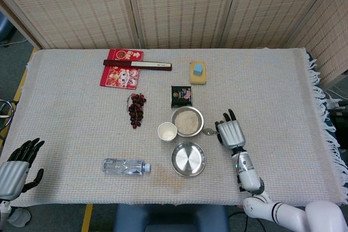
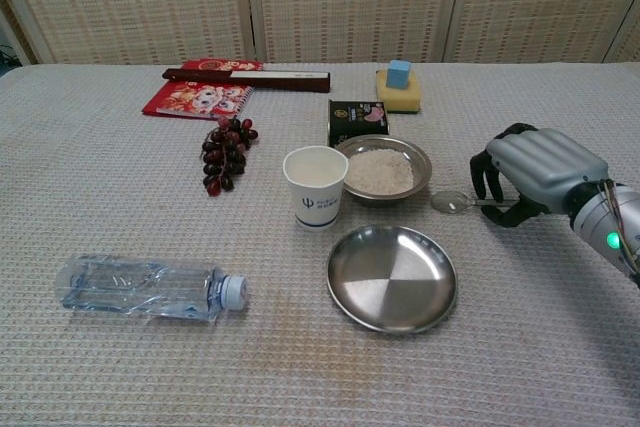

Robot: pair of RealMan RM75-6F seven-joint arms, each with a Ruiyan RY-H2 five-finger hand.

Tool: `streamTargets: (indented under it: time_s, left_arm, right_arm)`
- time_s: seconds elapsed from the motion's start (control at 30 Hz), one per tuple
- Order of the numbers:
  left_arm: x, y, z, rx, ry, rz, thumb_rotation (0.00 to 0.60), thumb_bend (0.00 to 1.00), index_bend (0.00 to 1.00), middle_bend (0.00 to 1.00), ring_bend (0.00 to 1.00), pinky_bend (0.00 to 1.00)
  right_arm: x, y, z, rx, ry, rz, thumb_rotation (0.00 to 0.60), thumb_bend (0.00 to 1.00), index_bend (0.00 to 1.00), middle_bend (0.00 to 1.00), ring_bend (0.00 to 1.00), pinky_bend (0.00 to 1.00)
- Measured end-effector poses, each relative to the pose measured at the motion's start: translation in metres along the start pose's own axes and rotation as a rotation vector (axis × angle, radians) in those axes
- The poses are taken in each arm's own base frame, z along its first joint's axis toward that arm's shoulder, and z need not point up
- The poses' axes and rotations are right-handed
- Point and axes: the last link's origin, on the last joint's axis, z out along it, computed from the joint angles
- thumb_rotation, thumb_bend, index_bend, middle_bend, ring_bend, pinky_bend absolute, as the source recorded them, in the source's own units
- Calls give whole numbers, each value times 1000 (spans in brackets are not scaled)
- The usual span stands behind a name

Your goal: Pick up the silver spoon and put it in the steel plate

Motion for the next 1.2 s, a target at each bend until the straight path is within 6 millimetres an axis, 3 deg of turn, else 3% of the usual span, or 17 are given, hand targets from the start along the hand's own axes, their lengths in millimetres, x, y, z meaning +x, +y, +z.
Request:
streamTargets:
  time_s: [0.57,0.9,1.2]
  left_arm:
    - [0,2,-1,-6,-2,1,600,455,0,0,0,161]
    - [0,1,-1,-2,0,4,600,456,0,0,0,162]
    - [0,0,-1,2,-10,3,600,456,0,0,0,159]
  right_arm:
    - [57,20,5,10,85,-107,600,340,956,581,169,92]
    - [87,-13,37,108,108,-301,600,344,956,581,169,92]
    - [77,-51,53,177,106,-457,600,346,958,582,169,93]
